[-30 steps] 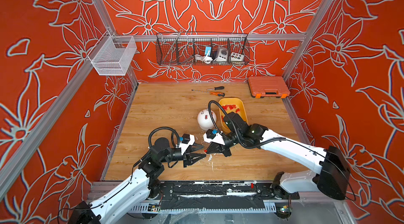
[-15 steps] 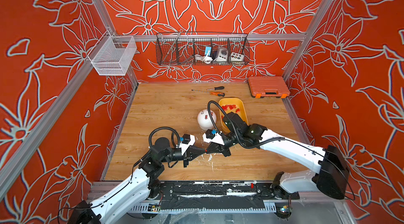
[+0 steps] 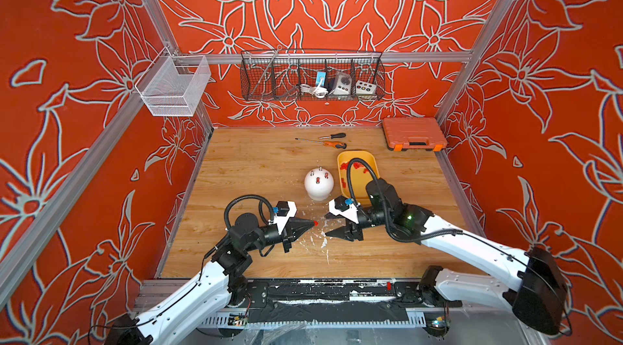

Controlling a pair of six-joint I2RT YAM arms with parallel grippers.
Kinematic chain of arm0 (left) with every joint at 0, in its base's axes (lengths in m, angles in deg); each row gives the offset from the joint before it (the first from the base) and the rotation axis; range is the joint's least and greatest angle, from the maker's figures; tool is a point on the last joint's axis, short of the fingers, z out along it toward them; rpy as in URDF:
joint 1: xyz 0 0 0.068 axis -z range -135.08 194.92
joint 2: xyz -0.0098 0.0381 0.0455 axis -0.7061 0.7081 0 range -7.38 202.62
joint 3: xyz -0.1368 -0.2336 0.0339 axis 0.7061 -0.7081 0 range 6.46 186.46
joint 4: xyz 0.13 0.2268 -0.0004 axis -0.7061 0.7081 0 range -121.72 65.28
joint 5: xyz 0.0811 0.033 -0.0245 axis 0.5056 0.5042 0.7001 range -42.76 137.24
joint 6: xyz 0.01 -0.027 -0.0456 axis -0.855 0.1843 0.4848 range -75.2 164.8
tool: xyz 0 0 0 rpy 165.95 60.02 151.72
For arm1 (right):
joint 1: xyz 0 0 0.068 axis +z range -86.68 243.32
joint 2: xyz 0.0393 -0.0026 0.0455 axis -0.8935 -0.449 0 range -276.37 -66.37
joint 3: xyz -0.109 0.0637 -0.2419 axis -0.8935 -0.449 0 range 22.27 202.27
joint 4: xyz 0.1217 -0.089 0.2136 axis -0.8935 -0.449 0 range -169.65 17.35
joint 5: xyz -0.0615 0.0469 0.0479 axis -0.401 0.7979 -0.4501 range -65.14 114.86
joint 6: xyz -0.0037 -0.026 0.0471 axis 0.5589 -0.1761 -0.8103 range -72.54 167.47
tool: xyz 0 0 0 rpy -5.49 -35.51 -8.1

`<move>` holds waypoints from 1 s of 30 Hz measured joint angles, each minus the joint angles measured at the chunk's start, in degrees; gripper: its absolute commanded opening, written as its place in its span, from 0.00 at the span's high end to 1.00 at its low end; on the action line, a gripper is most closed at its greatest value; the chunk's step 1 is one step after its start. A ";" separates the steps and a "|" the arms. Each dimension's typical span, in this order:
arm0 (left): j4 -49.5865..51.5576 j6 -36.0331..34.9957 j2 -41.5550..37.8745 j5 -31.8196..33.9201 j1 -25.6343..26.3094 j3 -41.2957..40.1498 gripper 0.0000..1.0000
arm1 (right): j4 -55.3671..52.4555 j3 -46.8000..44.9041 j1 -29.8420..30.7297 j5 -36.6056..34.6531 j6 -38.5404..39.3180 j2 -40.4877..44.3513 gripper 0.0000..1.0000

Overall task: Cover the protruding screws with screw protection sleeves
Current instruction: Pick up the screw protection sleeve from the storage box, then place the screw protection sleeve at the center of the board.

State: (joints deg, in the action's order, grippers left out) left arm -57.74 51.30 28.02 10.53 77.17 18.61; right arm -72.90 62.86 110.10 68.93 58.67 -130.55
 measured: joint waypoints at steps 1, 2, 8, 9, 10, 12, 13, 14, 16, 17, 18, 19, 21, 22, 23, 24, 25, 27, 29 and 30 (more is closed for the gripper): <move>-0.33 0.44 0.02 0.68 0.00 0.00 1.00 | 3.37 -1.97 -1.07 0.35 -2.05 0.24 0.43; -0.74 0.90 0.07 1.14 -0.07 0.00 1.00 | 6.95 -3.80 -1.92 0.76 -4.37 0.24 0.42; -5.57 4.44 1.42 4.20 -1.36 0.00 1.00 | 33.59 -13.70 -3.15 0.57 -20.65 -2.47 0.44; -5.77 4.55 1.97 4.22 -1.57 0.15 1.00 | 37.33 -14.10 -3.17 0.85 -22.97 -3.89 0.45; -5.68 4.50 2.56 4.07 -1.62 0.59 1.00 | 39.76 -13.94 -3.17 1.01 -24.46 -5.16 0.46; -5.38 3.91 4.09 3.43 -1.62 1.99 1.00 | 41.13 -12.96 -3.30 1.81 -25.73 -6.80 0.48; -4.46 3.21 4.85 3.13 -1.62 2.93 1.00 | 40.92 -12.37 -3.43 2.23 -25.81 -6.97 0.48; -2.84 2.19 5.49 2.95 -1.62 4.04 1.00 | 40.74 -12.11 -3.63 2.27 -25.66 -6.71 0.47; 1.75 -0.46 7.17 3.61 -1.49 7.21 1.00 | 38.16 -12.04 -4.07 1.14 -24.57 -3.87 0.46; 3.50 -1.57 7.89 4.20 -1.31 8.41 1.00 | 36.33 -12.09 -4.15 -0.44 -23.54 -1.70 0.50; 5.79 -2.99 8.87 5.40 -0.72 9.86 1.00 | 33.97 -12.13 -4.28 -2.78 -22.23 1.40 0.64; 8.31 -4.44 10.12 6.82 0.24 11.34 1.00 | 31.28 -12.15 -4.39 -6.36 -20.57 5.38 0.74; 13.73 -6.78 13.05 9.92 3.15 14.49 1.00 | 26.84 -12.15 -4.52 -12.52 -17.25 11.91 0.73; 16.96 -7.76 14.99 11.87 4.96 16.55 1.00 | 24.48 -12.15 -4.57 -16.31 -15.50 14.82 0.71; 20.22 -8.50 16.96 13.81 6.60 18.78 1.00 | 22.62 -12.17 -4.66 -19.30 -14.29 16.74 0.73; 23.82 -9.07 19.28 15.85 8.22 21.42 1.00 | 20.94 -12.31 -4.70 -22.91 -13.25 18.34 0.75; 28.22 -9.57 21.97 17.86 9.81 24.83 1.00 | 19.56 -12.70 -4.74 -26.71 -12.55 19.85 0.75; 35.91 -10.19 26.91 20.94 12.15 31.45 1.00 | 19.12 -14.60 -4.76 -31.93 -11.91 21.29 0.61; 43.10 -10.99 30.29 22.88 13.53 37.16 1.00 | 20.76 -18.69 -4.90 -34.64 -11.47 22.56 0.59; 46.27 -11.56 31.39 23.47 13.92 39.36 1.00 | 21.90 -21.84 -4.87 -35.80 -11.37 23.02 0.59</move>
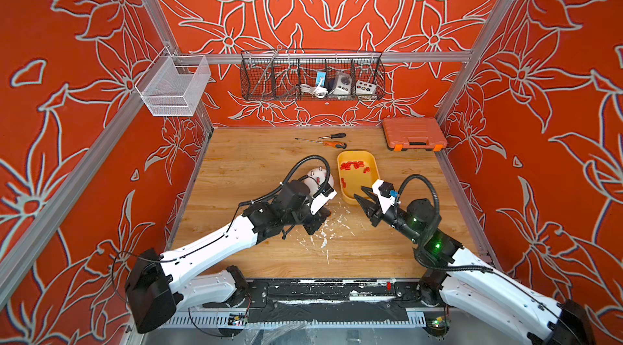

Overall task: Cover the protruding screws with screw protection sleeves
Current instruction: Place the screw protection sleeve at the center of the board.

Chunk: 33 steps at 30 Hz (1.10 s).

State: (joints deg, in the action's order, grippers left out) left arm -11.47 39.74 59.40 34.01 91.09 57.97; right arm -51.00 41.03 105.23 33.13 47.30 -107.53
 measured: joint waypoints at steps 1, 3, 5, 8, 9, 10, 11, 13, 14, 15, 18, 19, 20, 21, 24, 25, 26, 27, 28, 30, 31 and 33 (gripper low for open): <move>3.23 -0.68 0.96 0.46 0.37 2.10 1.00 | 0.79 -2.97 0.00 -1.22 0.09 0.63 0.58; 8.37 -2.51 2.73 1.40 1.22 5.07 1.00 | 1.51 -7.72 0.00 -3.54 0.46 2.97 0.56; 12.44 -4.42 5.03 2.73 2.71 6.95 1.00 | 1.62 -11.13 0.00 -6.36 0.83 7.48 0.55; 18.78 -7.87 10.54 4.02 4.68 9.35 1.00 | 0.96 -12.68 0.00 -10.51 1.22 17.00 0.53; 20.63 -9.16 12.72 4.37 5.09 10.12 1.00 | 0.94 -12.81 0.00 -11.65 1.38 20.17 0.51; 21.99 -10.40 14.47 4.68 5.42 10.67 1.00 | 0.85 -12.98 0.00 -12.59 1.46 23.54 0.50; 23.39 -11.80 16.31 5.18 5.77 11.21 1.00 | 0.81 -13.18 0.00 -13.55 1.57 26.84 0.50; 26.18 -14.43 19.34 6.14 6.34 12.46 1.00 | 0.42 -13.46 0.00 -14.36 1.86 31.95 0.48; 27.54 -15.72 20.87 6.36 6.67 13.33 1.00 | -0.07 -13.60 0.00 -14.71 1.99 33.79 0.48; 28.63 -16.94 22.27 6.45 6.93 14.21 1.00 | -0.68 -13.66 0.00 -14.84 2.03 34.82 0.48; 30.36 -20.13 25.75 6.58 7.65 16.33 1.00 | -2.62 -13.68 0.00 -15.43 2.10 35.32 0.48; 30.69 -20.98 26.80 6.69 7.91 16.87 1.00 | -3.17 -13.68 0.00 -15.69 2.12 35.10 0.47; 30.97 -21.84 27.93 6.75 8.20 17.44 1.00 | -3.67 -13.68 0.00 -15.85 2.12 34.80 0.47; 31.36 -22.71 29.42 6.91 8.50 18.10 1.00 | -4.07 -13.68 0.00 -15.93 2.12 34.42 0.47; 32.76 -24.65 34.05 7.37 8.98 20.13 1.00 | -5.03 -13.68 0.00 -16.22 2.10 34.01 0.47; 33.03 -25.16 35.28 7.43 9.01 20.59 1.00 | -5.35 -13.68 0.00 -16.37 2.10 34.03 0.47; 33.09 -25.73 36.61 7.50 9.03 20.94 1.00 | -5.70 -13.68 0.00 -16.52 2.10 34.21 0.47; 33.14 -26.27 37.66 7.61 9.03 21.07 1.00 | -6.12 -13.68 0.00 -16.81 2.10 34.53 0.47; 33.27 -26.73 38.36 7.61 9.03 21.09 1.00 | -6.54 -13.68 0.00 -17.14 2.10 34.99 0.47; 33.38 -27.65 39.32 7.65 9.01 21.09 1.00 | -7.04 -13.68 0.00 -17.66 2.08 36.46 0.47; 33.35 -28.06 39.54 7.67 9.03 21.09 1.00 | -7.26 -13.68 0.00 -17.84 2.08 37.20 0.47; 33.33 -28.65 39.87 7.87 9.03 21.16 0.98 | -7.67 -13.68 0.00 -18.53 2.05 38.75 0.46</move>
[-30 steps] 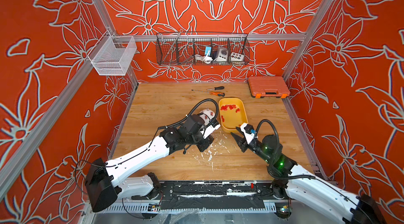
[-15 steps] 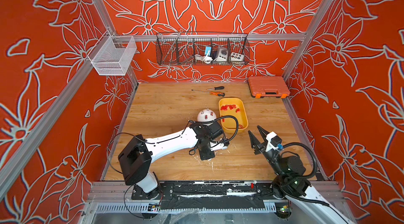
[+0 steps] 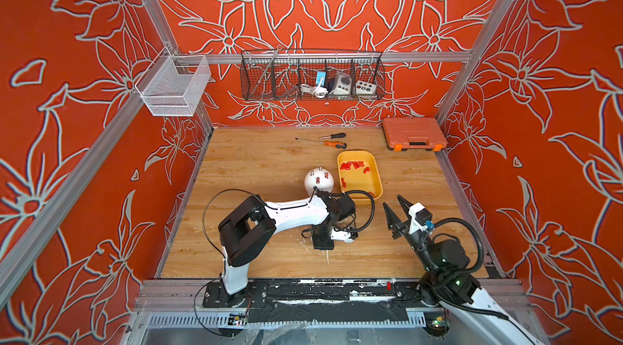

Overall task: Cover the protruding screws with screw protection sleeves
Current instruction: Place the screw protection sleeve at the center of the board.

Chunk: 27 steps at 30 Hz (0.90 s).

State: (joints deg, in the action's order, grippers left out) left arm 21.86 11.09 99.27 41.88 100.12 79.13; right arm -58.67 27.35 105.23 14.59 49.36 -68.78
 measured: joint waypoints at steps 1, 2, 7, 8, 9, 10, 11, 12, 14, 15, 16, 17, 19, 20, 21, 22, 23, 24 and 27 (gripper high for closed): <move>-0.02 -0.22 0.24 0.13 0.00 0.13 0.95 | -0.11 0.00 0.00 -0.20 -0.04 0.42 0.46; -0.09 -0.44 0.57 0.26 0.00 0.28 0.90 | -0.22 0.00 0.00 -0.35 -0.07 0.70 0.46; -0.63 -1.66 1.75 0.66 0.00 0.52 0.78 | -0.72 0.00 0.00 -0.87 -0.09 0.44 0.46; -0.70 -1.70 1.86 0.74 0.00 0.52 0.77 | -0.81 0.00 0.00 -0.94 -0.11 0.33 0.46; -0.79 -1.73 1.92 0.83 0.00 0.52 0.74 | -0.90 0.00 0.00 -1.14 -0.11 0.26 0.46; -0.90 -1.86 1.95 0.90 0.00 0.52 0.72 | -0.96 0.00 0.00 -1.25 -0.11 0.24 0.45; -1.07 -2.08 1.97 0.96 0.00 0.52 0.68 | -1.03 -0.02 0.00 -1.29 -0.11 0.22 0.45; -1.33 -2.16 1.97 1.03 0.00 0.52 0.67 | -1.07 -0.02 0.00 -1.29 -0.11 0.20 0.45; -1.86 -2.27 1.97 1.07 0.00 0.52 0.57 | -1.09 -0.02 0.00 -1.29 -0.11 0.13 0.45; -2.12 -2.25 1.95 1.11 0.00 0.50 0.53 | -1.09 -0.02 0.00 -1.29 -0.11 0.04 0.44; -2.47 -2.27 1.90 1.16 0.00 0.48 0.50 | -1.07 -0.02 0.00 -1.27 -0.11 -0.11 0.44; -2.95 -2.32 1.81 1.25 0.00 0.39 0.48 | -1.01 -0.02 0.00 -1.27 -0.11 -0.39 0.44; -4.26 -2.29 1.09 1.25 0.00 -0.15 0.43 | -1.03 -0.02 0.00 -1.27 -0.13 -1.07 0.44; -5.11 -2.25 0.33 1.22 0.00 -0.72 0.40 | -1.03 -0.02 0.00 -1.25 -0.13 -1.40 0.44; -5.95 -2.25 -0.74 1.20 0.00 -1.44 0.39 | -1.03 -0.02 0.00 -1.25 -0.13 -1.66 0.44; -6.71 -2.27 -1.86 1.18 0.00 -2.16 0.37 | -1.03 -0.02 0.00 -1.20 -0.11 -1.79 0.44; -7.76 -2.14 -3.54 1.14 0.00 -3.19 0.35 | -1.03 -0.02 0.00 -1.14 -0.13 -1.88 0.44; -8.83 -2.01 -5.38 1.16 0.00 -4.28 0.34 | -0.98 -0.02 0.00 -1.07 -0.13 -1.97 0.44; -12.85 -1.18 -11.41 1.25 0.00 -7.96 0.34 | -0.68 -0.02 0.00 -0.66 -0.11 -2.36 0.43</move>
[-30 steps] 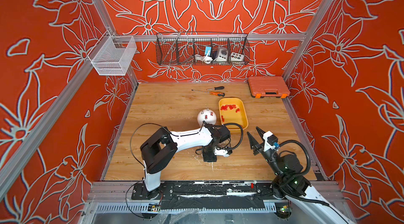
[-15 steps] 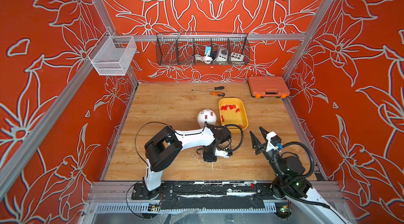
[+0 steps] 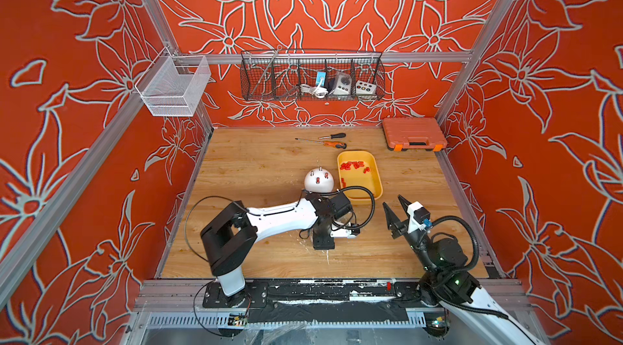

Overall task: Cover the protruding screws with screw protection sleeves
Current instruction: Place the screw protection sleeve at the center of the board, then pick up the screw protection sleeve from the center of the board.

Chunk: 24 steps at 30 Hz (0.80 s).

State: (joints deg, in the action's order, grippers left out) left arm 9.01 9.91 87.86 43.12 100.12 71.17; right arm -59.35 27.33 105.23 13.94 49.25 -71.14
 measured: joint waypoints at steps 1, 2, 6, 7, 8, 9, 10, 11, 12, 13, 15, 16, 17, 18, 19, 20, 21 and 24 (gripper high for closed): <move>-1.90 0.44 -2.27 0.07 0.00 -1.60 0.34 | 0.13 0.00 0.00 0.39 0.02 -0.22 0.42; -5.11 1.22 -5.20 0.15 -0.02 -4.11 0.35 | 0.42 -0.02 0.00 0.76 0.09 -0.52 0.40; -24.06 7.96 -22.01 -1.40 -2.89 -21.40 0.29 | 3.98 -0.22 0.00 4.68 0.55 -5.55 0.36; -28.94 10.36 -26.27 -2.05 -4.87 -25.97 0.26 | 4.72 0.02 0.00 6.12 0.61 -8.07 0.35; -34.62 13.88 -31.45 -2.93 -8.15 -31.58 0.25 | 4.92 0.81 0.00 8.28 0.74 -11.91 0.35; -39.41 17.16 -35.71 -3.39 -11.61 -36.22 0.23 | 4.83 1.92 0.00 10.36 0.74 -15.67 0.35; -43.58 20.85 -40.04 -3.15 -15.28 -40.72 0.22 | 4.00 4.11 0.00 13.05 0.79 -20.68 0.36; -46.69 24.59 -44.06 -3.19 -18.88 -44.48 0.21 | 2.03 7.82 0.00 16.28 0.85 -26.58 0.37; -48.63 27.41 -47.28 -3.45 -21.38 -47.01 0.20 | -0.35 11.78 0.11 18.97 0.98 -31.47 0.38; -49.79 30.34 -50.84 -3.78 -23.58 -49.20 0.18 | -3.02 17.03 0.42 21.86 1.40 -36.81 0.40; -50.25 34.58 -57.31 -3.56 -25.86 -51.49 0.17 | -9.88 28.26 2.25 25.40 2.86 -46.56 0.42; -50.38 36.33 -60.78 -3.32 -26.45 -52.30 0.15 | -13.84 34.21 3.80 26.51 3.89 -50.86 0.43; -50.84 37.83 -64.46 -2.99 -26.99 -53.35 0.12 | -17.11 38.99 5.31 27.04 4.85 -54.16 0.44; -51.41 39.19 -67.98 -2.64 -27.50 -54.64 0.12 | -20.02 42.88 6.64 27.32 5.68 -56.78 0.44; -51.95 40.87 -72.00 -2.40 -28.15 -56.48 0.12 | -23.34 46.66 8.22 27.47 6.93 -59.56 0.43; -52.26 42.42 -76.28 -2.16 -29.00 -58.42 0.11 | -26.64 49.44 9.49 27.41 8.15 -61.77 0.44; -52.30 43.65 -80.04 -1.95 -29.75 -60.22 0.09 | -29.66 51.56 10.49 27.15 9.31 -63.69 0.44; -49.13 46.07 -90.71 -1.25 -31.78 -64.30 0.07 | -38.82 56.08 12.81 26.12 13.03 -70.01 0.44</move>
State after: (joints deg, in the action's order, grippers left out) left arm -40.13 55.98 -2.85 41.88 68.34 6.87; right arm -98.16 83.41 118.04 40.06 62.27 -141.15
